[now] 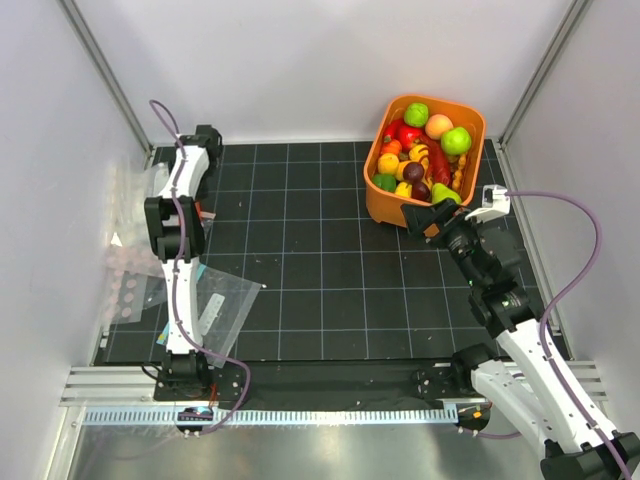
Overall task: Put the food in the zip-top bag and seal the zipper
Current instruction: Pick up the zipper food storage bag at the center of the board.
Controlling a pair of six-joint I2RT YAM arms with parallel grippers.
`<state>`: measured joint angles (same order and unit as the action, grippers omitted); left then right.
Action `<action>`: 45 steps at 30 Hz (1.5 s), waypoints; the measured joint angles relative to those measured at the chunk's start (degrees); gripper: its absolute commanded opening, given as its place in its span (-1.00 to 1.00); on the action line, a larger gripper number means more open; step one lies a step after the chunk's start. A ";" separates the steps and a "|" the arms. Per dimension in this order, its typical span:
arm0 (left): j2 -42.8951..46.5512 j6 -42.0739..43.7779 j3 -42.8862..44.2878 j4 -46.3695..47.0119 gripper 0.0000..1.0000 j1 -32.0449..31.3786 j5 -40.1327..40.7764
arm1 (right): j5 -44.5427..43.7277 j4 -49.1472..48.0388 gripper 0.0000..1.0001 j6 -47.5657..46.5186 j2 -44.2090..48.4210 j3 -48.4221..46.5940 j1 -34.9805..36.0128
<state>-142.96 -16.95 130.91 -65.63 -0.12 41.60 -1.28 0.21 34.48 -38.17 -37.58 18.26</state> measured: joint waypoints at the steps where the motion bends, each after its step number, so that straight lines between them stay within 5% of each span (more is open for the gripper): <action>1: -0.50 0.33 1.11 -0.28 0.11 0.39 -0.39 | 0.00 0.02 0.99 0.00 0.02 0.00 0.00; 14: -8.61 1.73 9.60 -1.07 0.18 3.26 -0.33 | 1.33 -0.02 0.99 0.11 1.70 0.00 0.00; 17: -8.70 2.03 10.29 -1.14 -0.27 3.26 -1.79 | 1.57 -0.15 0.99 0.13 1.92 0.00 0.00; 18: -8.76 2.01 10.29 -1.11 -0.71 3.26 -2.32 | 1.66 -0.15 0.99 0.13 1.92 0.00 0.00; 20: -8.90 1.92 10.27 -1.18 -1.00 3.23 -3.15 | 1.68 -0.15 0.99 0.11 1.92 0.00 0.00; 30: -3.23 1.99 5.57 0.22 -0.99 1.90 -4.00 | 1.68 -0.13 0.99 0.11 1.92 0.00 0.00; 38: 15.47 1.25 5.81 2.19 -1.00 -10.80 -2.95 | 1.68 -0.13 0.99 0.09 1.90 0.00 0.00; 45: 33.05 -11.61 -1.18 4.15 -1.00 -19.21 -16.63 | 2.47 -0.15 0.90 -0.35 0.46 0.00 0.00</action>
<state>-109.91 -28.56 129.73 -61.47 -19.33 24.97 1.19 0.05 34.13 -37.71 -37.58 18.26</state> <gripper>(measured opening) 0.014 0.976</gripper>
